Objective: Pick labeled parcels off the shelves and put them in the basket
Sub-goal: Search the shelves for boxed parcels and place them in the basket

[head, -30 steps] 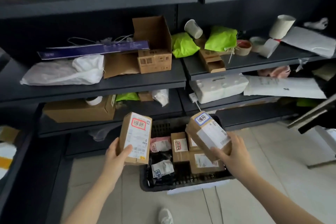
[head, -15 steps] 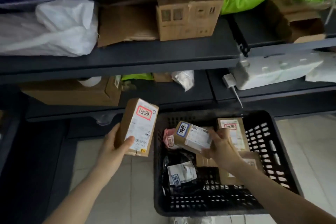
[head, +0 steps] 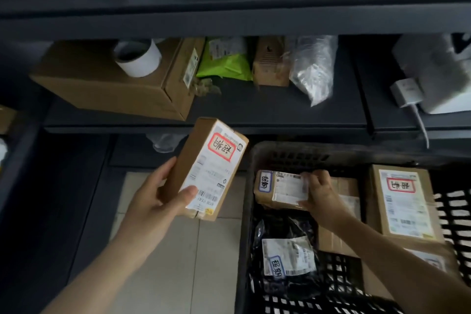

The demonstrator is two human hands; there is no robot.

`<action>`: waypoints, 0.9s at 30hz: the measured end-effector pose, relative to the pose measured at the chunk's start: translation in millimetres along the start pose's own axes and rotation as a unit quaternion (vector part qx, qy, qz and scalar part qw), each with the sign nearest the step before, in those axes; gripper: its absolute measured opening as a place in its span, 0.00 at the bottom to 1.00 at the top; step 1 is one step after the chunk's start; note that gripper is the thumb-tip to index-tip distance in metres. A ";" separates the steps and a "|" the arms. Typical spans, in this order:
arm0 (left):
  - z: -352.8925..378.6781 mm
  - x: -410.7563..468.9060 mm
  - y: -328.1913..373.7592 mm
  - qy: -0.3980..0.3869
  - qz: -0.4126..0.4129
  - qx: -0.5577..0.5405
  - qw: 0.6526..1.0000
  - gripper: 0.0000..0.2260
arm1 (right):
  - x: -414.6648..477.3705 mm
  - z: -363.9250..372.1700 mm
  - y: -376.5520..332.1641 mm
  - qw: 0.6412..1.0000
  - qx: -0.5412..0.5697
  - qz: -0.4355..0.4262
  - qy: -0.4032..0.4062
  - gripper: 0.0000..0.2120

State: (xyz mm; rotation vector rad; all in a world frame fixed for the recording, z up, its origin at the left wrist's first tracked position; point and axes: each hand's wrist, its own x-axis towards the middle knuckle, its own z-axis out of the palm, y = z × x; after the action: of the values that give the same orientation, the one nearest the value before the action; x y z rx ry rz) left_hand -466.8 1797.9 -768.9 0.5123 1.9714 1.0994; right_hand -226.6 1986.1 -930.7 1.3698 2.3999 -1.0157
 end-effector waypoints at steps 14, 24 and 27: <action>-1.4 5.3 -18.9 -0.018 0.013 0.011 1.000 0.34 | 18.2 29.5 8.7 0.994 -0.099 -0.002 0.037 0.32; 20.0 11.3 -3.1 -0.032 0.025 0.023 0.999 0.35 | 33.3 18.8 9.3 0.976 -0.185 -0.019 0.117 0.31; 26.1 15.3 -5.7 -0.033 0.032 0.026 0.999 0.33 | 37.1 31.9 16.1 0.973 -0.191 -0.016 0.128 0.34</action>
State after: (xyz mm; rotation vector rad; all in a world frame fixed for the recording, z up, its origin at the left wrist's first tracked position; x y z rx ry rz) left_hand -454.7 1818.5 -788.4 0.6353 1.9422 1.0589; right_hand -238.9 1996.2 -979.7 1.3882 2.6251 -0.3635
